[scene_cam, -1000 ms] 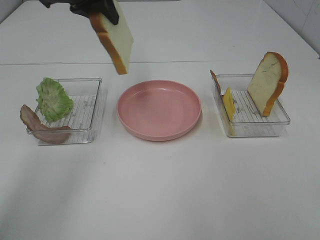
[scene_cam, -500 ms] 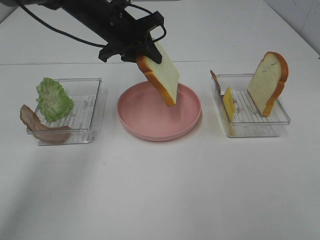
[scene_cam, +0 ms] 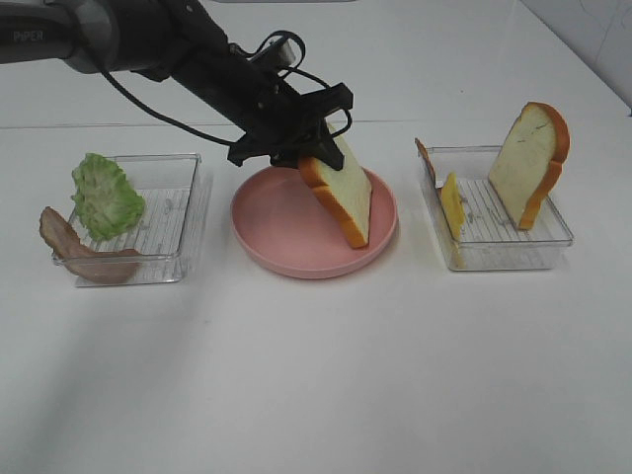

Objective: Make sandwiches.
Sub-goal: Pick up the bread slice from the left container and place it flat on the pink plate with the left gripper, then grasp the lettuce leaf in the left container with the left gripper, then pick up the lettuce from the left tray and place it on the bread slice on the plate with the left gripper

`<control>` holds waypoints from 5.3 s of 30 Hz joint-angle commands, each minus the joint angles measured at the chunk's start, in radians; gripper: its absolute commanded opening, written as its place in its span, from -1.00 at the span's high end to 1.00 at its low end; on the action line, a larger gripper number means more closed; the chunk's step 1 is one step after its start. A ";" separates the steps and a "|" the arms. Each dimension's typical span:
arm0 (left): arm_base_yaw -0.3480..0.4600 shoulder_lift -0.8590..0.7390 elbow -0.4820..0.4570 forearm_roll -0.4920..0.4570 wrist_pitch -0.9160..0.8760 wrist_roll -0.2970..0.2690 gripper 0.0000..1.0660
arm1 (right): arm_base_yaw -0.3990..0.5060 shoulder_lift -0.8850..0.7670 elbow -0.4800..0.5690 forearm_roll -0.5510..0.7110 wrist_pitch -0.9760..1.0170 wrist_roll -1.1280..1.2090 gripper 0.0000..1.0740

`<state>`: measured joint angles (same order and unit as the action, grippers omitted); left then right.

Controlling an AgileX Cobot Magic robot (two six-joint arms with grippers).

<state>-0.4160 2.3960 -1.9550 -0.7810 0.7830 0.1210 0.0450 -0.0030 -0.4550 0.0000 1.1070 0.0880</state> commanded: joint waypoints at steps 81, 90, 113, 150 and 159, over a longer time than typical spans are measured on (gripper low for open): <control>0.337 -0.112 -0.058 0.750 0.500 -0.153 -0.58 | 0.000 -0.030 0.003 0.000 -0.008 -0.005 -0.40; 0.337 -0.043 -0.063 0.763 0.487 -0.151 -0.58 | 0.000 -0.030 0.003 0.000 -0.008 -0.005 -0.40; 0.337 -0.034 -0.063 0.764 0.487 -0.152 0.05 | 0.000 -0.030 0.003 0.000 -0.008 -0.005 -0.40; 0.233 -0.139 -0.295 0.618 0.535 -0.129 1.00 | 0.000 -0.030 0.003 0.000 -0.008 -0.005 -0.40; 0.119 -0.183 -0.297 0.456 0.535 -0.114 1.00 | 0.000 -0.030 0.003 0.000 -0.008 -0.005 -0.40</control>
<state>-0.2600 2.2290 -2.2470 -0.2690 1.2230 0.0000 0.0450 -0.0030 -0.4550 0.0000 1.1070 0.0880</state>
